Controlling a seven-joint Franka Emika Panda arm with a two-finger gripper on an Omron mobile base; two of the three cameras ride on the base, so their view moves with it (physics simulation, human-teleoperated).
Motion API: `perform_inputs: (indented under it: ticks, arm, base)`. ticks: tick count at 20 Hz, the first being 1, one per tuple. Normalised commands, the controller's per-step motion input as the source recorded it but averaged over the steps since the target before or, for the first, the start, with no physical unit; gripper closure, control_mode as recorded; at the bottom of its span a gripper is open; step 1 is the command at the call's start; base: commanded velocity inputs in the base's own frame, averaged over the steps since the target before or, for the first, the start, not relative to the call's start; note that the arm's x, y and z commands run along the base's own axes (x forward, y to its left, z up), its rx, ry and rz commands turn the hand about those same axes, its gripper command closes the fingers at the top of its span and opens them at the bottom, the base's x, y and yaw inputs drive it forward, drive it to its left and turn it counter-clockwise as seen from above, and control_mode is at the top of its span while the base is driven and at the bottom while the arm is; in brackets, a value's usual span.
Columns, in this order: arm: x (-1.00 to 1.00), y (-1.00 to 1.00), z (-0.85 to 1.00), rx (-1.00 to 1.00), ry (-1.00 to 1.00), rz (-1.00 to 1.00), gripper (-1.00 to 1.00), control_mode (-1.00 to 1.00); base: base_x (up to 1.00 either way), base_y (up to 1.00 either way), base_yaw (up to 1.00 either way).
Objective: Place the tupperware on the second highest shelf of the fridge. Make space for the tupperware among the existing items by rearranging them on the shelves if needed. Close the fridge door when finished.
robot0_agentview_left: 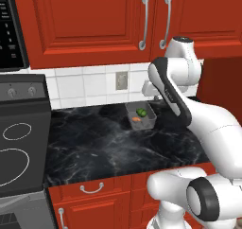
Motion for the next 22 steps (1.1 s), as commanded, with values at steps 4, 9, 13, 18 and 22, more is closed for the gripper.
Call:
perform_inputs:
  ticks: [4, 9, 13, 18, 22]
  arm:
    - [-0.12, -0.12, -0.22, 0.17, -0.03, 0.00, -1.00, -1.00]
    - [-0.09, 0.00, -0.32, 0.02, 0.00, 0.00, -1.00, -1.00]
    - [-0.18, 0.00, -0.29, 0.00, 0.07, -0.01, -1.00, -1.00]
    - [-0.01, 0.00, -0.05, 0.00, 0.05, -0.01, -1.00, -1.00]
    - [-0.10, 0.00, 0.00, 0.00, 0.00, 0.00, -1.00, -1.00]
  base:
    - [0.00, 0.00, 0.00]
    - [0.00, 0.00, 0.00]
    - [0.00, 0.00, 0.00]
    - [0.00, 0.00, 0.00]
    - [0.00, 0.00, 0.00]
